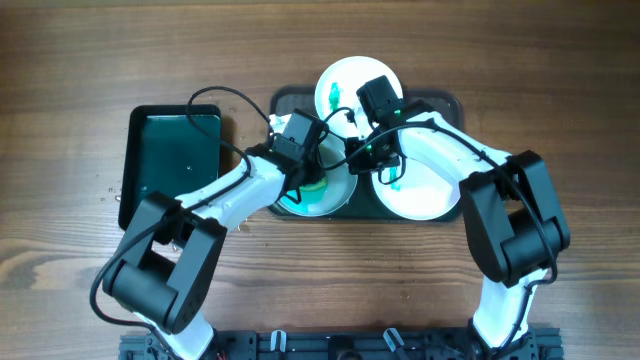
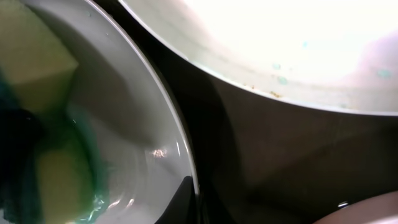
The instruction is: Clean dirty plates on tray and stack at the side
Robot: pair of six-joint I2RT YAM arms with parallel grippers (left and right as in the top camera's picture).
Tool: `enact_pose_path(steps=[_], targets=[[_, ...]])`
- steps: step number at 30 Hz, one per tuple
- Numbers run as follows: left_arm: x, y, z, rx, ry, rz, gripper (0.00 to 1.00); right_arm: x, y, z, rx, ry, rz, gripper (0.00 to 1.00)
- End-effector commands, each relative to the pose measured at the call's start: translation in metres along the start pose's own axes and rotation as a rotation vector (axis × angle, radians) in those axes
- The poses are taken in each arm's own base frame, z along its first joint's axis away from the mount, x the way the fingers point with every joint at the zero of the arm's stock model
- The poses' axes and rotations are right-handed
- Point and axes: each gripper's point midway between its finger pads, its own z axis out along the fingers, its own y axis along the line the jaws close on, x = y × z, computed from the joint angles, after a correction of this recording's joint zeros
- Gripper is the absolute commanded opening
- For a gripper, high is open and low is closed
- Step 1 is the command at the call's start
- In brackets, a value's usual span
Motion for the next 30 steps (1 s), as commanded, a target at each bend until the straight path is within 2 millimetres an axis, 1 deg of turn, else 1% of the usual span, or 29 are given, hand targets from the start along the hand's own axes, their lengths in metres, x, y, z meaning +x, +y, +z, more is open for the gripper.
enact_pose_path(steps=[1, 3, 5, 9, 12, 16, 18, 20, 22, 24, 27, 29, 30], targets=[[-0.014, 0.052, -0.002, -0.275, -0.114, 0.019, 0.04, 0.001, -0.007, 0.006, 0.023, 0.009, -0.003, 0.04], [-0.02, 0.068, -0.01, -0.366, -0.159, 0.031, 0.04, 0.001, -0.007, 0.005, 0.024, 0.01, -0.02, 0.04], [-0.027, 0.075, -0.018, -0.41, -0.197, 0.034, 0.04, 0.002, -0.007, 0.005, 0.024, 0.012, -0.019, 0.04], [-0.042, 0.068, -0.039, -0.378, -0.262, 0.011, 0.04, 0.0, -0.007, 0.005, 0.023, 0.007, -0.021, 0.04], [-0.057, 0.059, -0.062, -0.321, -0.329, -0.02, 0.04, -0.002, -0.006, 0.003, 0.021, -0.004, -0.024, 0.04], [-0.072, 0.051, -0.093, -0.26, -0.4, -0.054, 0.04, -0.013, -0.001, -0.005, 0.018, -0.035, -0.033, 0.04], [-0.078, 0.055, -0.103, -0.252, -0.42, -0.074, 0.04, -0.019, 0.002, -0.012, 0.014, -0.057, -0.05, 0.04], [-0.085, 0.069, -0.111, -0.269, -0.43, -0.112, 0.04, -0.028, 0.003, -0.026, 0.034, -0.098, -0.074, 0.04], [-0.089, 0.087, -0.113, -0.286, -0.417, -0.153, 0.04, -0.037, 0.0, -0.041, 0.087, -0.151, -0.082, 0.04], [-0.091, 0.109, -0.109, -0.283, -0.368, -0.213, 0.04, -0.047, -0.004, -0.066, 0.164, -0.229, -0.093, 0.04], [-0.091, 0.132, -0.103, -0.24, -0.295, -0.305, 0.04, -0.058, -0.005, -0.103, 0.262, -0.341, -0.115, 0.04], [-0.092, 0.144, -0.101, -0.216, -0.264, -0.355, 0.04, -0.067, 0.001, -0.125, 0.314, -0.415, -0.186, 0.04], [-0.093, 0.154, -0.101, -0.223, -0.259, -0.381, 0.04, -0.072, 0.004, -0.136, 0.353, -0.458, -0.222, 0.04]])
